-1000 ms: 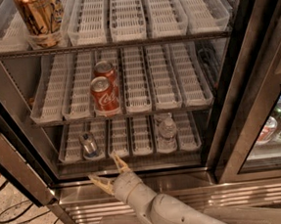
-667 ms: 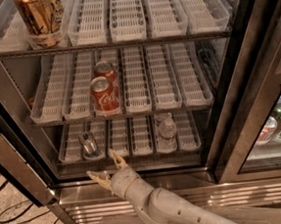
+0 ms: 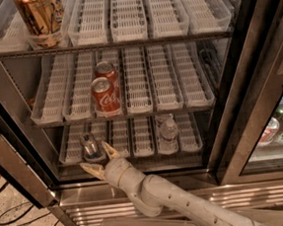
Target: Pick redbull can from bottom shelf of fridge
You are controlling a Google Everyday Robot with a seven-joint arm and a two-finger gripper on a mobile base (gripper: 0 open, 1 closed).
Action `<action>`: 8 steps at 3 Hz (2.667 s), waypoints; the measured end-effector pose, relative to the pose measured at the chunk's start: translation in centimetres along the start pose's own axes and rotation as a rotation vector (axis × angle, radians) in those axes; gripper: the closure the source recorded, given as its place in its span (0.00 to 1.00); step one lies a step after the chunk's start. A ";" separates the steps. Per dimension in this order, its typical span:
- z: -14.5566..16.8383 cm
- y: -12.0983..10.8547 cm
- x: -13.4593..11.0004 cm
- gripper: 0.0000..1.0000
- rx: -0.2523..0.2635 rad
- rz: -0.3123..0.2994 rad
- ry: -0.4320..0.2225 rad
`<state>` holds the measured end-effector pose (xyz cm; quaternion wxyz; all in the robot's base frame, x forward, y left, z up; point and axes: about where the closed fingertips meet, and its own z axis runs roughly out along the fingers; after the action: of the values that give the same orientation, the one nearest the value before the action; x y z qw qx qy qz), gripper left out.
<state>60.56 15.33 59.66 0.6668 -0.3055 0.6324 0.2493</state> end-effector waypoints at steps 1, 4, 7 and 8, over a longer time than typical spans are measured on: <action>2.2 0.0 -0.1 0.28 -0.030 0.002 -0.010; 4.1 0.3 -0.3 0.73 -0.055 0.004 -0.018; 2.1 0.1 -4.7 1.00 -0.143 -0.037 -0.082; 0.4 0.6 -8.6 1.00 -0.245 -0.071 -0.113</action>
Offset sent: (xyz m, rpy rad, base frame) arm 0.0380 0.0459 0.0030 0.0145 -0.0096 0.0816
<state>59.80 16.50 68.18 0.6676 -0.3921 0.5473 0.3179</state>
